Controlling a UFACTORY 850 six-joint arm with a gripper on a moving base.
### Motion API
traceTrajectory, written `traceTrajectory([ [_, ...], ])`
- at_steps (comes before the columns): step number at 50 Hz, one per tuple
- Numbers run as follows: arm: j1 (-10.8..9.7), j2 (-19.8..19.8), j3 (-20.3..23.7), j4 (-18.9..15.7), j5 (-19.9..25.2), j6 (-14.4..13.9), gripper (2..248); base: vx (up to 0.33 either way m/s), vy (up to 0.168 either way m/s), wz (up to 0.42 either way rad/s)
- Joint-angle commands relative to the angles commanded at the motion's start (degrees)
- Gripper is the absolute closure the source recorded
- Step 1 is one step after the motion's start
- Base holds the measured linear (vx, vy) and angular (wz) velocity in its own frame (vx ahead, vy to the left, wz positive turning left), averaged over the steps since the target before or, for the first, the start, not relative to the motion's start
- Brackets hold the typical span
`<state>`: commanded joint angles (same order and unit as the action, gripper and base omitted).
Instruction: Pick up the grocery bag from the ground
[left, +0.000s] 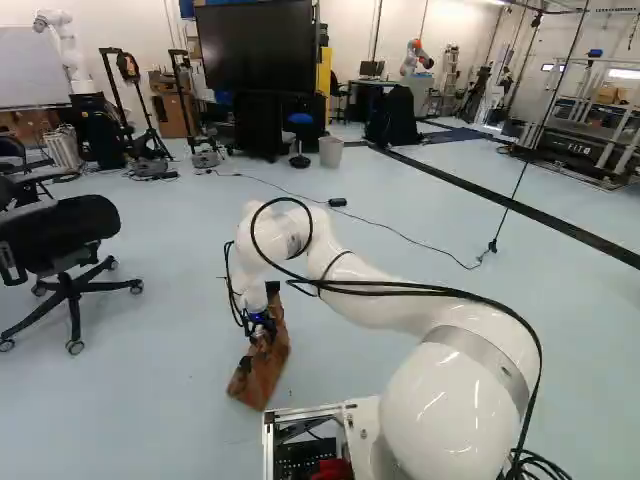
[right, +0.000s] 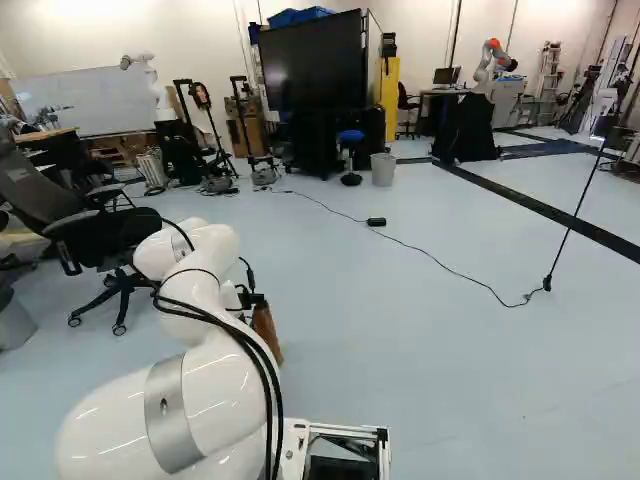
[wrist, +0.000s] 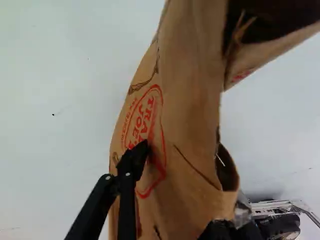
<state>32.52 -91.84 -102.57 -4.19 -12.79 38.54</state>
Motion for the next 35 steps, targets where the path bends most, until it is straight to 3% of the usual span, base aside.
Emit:
traceTrajectory([
  [3, 0.00, 0.00, 0.00, 0.00, 0.00, 0.00, 134, 0.000, 0.000, 0.000],
  [4, 0.00, 0.00, 0.00, 0.00, 0.00, 0.00, 173, 0.000, 0.000, 0.000],
  [9, 0.00, 0.00, 0.00, 0.00, 0.00, 0.00, 173, 0.000, 0.000, 0.000],
  [10, 0.00, 0.00, 0.00, 0.00, 0.00, 0.00, 211, 0.000, 0.000, 0.000],
  [14, 0.00, 0.00, 0.00, 0.00, 0.00, 0.00, 211, 0.000, 0.000, 0.000],
  [15, 0.00, 0.00, 0.00, 0.00, 0.00, 0.00, 228, 0.000, 0.000, 0.000],
  [35, 0.03, 3.58, 3.57, 0.00, 0.00, 0.00, 228, 0.000, 0.000, 0.000],
])
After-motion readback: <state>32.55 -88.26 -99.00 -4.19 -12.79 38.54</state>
